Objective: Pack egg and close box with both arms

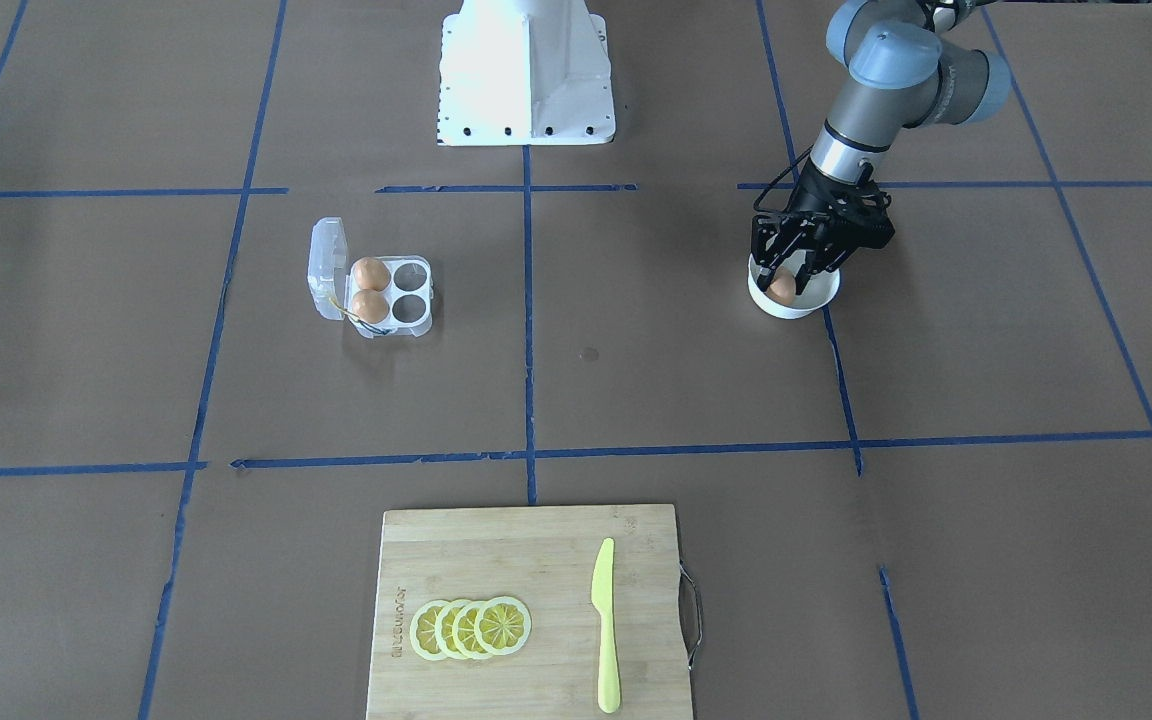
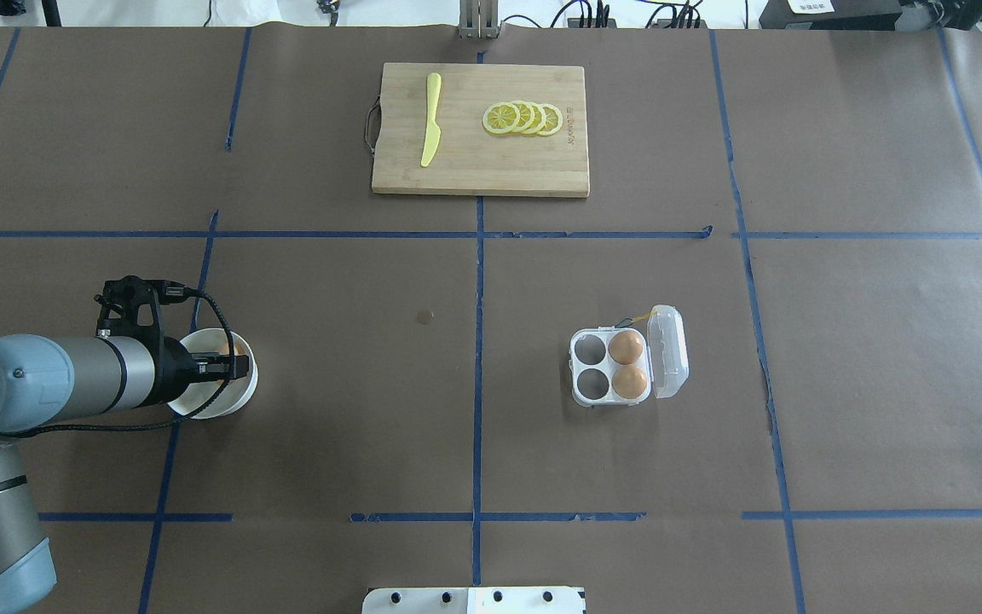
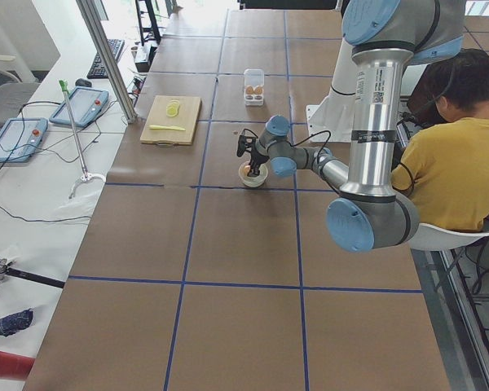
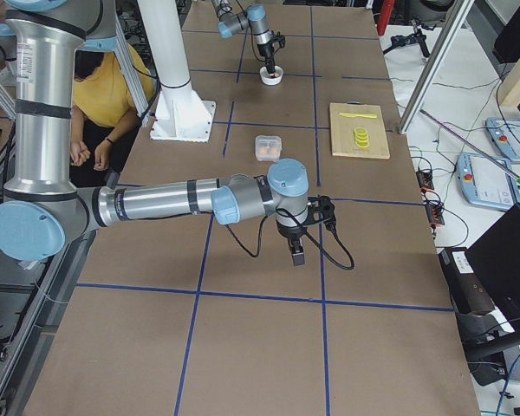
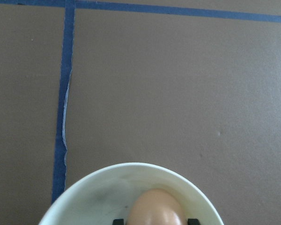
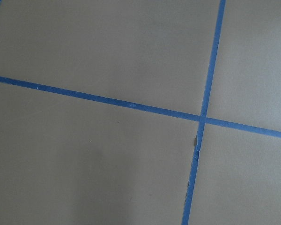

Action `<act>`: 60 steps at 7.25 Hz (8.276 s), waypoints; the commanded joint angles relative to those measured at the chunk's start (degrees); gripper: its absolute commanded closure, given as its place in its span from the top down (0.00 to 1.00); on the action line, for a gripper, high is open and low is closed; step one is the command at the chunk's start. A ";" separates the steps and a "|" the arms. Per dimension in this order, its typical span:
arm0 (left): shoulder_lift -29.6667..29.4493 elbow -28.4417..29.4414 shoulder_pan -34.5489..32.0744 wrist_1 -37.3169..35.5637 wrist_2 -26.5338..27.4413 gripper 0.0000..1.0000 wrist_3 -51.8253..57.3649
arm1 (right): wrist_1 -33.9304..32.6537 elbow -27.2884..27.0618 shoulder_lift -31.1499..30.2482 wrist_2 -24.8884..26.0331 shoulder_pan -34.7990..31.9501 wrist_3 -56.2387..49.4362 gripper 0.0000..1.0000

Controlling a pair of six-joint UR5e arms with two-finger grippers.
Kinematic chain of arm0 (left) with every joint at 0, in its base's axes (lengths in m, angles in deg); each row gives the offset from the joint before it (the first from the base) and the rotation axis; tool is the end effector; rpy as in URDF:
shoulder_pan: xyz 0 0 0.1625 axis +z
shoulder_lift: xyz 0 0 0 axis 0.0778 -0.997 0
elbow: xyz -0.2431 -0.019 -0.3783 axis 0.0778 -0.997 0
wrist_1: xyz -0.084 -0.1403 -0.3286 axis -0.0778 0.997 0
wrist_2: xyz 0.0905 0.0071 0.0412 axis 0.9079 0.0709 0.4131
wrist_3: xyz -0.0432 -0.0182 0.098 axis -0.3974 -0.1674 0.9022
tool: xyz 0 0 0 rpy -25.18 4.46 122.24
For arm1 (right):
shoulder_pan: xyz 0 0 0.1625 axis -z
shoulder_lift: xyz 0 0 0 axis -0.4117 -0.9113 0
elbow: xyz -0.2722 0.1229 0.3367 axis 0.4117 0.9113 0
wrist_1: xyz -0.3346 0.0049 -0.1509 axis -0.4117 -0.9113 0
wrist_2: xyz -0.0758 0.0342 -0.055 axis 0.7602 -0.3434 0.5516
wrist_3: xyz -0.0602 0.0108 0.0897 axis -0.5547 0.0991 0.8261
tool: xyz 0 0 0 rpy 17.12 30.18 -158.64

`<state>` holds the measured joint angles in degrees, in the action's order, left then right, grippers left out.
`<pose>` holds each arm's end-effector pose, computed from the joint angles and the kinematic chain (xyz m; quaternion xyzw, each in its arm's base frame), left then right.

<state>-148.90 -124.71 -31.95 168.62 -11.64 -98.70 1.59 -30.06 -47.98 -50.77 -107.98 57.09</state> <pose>0.3678 -0.3335 0.4706 0.1614 0.4564 -0.0534 0.8734 0.0143 -0.4111 0.6073 0.1001 -0.3737 -0.0593 0.9202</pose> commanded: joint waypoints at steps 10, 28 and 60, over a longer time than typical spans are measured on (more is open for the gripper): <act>-31.74 22.18 7.35 33.61 13.15 0.00 30.81 | 0.00 0.27 0.61 0.65 0.00 0.42 1.00; -46.10 42.94 12.19 44.38 10.16 0.99 54.39 | -0.09 0.53 1.32 3.55 0.00 0.51 1.00; 4.61 14.63 -65.15 -35.69 -41.52 1.00 86.47 | 13.19 -8.26 18.28 20.51 49.84 67.13 0.00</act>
<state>-144.29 -110.06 -97.10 132.93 -53.21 -12.29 15.02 -38.52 -30.84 -30.59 -58.56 123.53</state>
